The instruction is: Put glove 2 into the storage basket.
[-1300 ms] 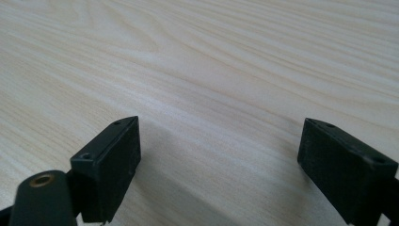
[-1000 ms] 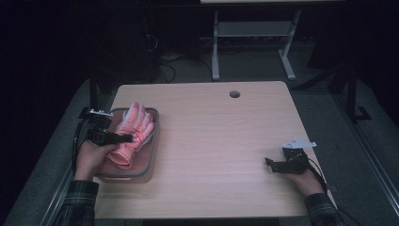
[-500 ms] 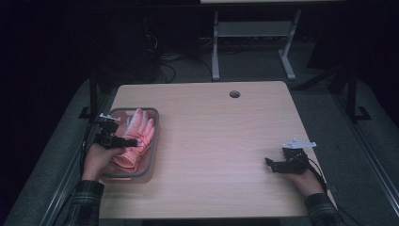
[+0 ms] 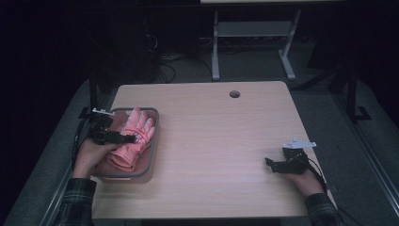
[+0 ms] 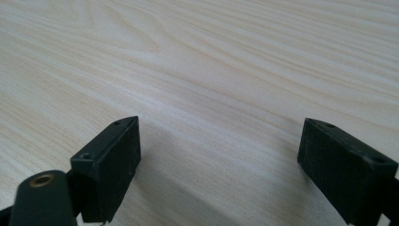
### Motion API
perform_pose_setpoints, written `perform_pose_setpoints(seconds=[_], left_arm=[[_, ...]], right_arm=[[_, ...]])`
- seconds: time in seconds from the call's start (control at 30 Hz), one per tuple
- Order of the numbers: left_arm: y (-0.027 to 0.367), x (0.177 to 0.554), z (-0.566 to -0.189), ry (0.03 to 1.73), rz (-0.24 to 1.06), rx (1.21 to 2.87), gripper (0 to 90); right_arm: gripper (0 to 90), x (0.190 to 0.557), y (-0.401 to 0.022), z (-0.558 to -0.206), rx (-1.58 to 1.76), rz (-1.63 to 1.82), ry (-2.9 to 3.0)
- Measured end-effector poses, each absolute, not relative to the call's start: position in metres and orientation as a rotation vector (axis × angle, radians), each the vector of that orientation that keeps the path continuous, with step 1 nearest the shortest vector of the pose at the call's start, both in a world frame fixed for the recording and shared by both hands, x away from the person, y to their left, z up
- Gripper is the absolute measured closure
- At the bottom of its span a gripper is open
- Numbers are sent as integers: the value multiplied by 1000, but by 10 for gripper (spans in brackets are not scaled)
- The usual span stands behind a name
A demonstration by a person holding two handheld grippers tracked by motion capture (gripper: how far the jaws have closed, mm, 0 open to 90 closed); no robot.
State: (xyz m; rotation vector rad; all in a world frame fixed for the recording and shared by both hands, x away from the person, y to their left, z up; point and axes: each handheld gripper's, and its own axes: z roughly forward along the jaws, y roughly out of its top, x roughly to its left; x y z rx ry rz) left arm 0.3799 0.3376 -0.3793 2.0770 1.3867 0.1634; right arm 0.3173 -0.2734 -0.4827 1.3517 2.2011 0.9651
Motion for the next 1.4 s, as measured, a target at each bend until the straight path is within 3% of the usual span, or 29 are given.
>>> perform_pose_setpoints(seconds=[0.3, 0.67, 1.07, 1.4], left_arm=[[346, 376, -352, 1344, 225, 2066, 203], [333, 370, -322, 1211, 274, 2032, 202], [281, 366, -309, 1019, 287, 2023, 203], [226, 357, -320, 884, 232, 2053, 203]], right_arm=[[134, 317, -273, -483, 1351, 965, 2201], [134, 317, -273, -483, 1350, 965, 2202], [134, 317, -273, -483, 1353, 965, 2202], [134, 317, -273, -483, 1351, 965, 2202]])
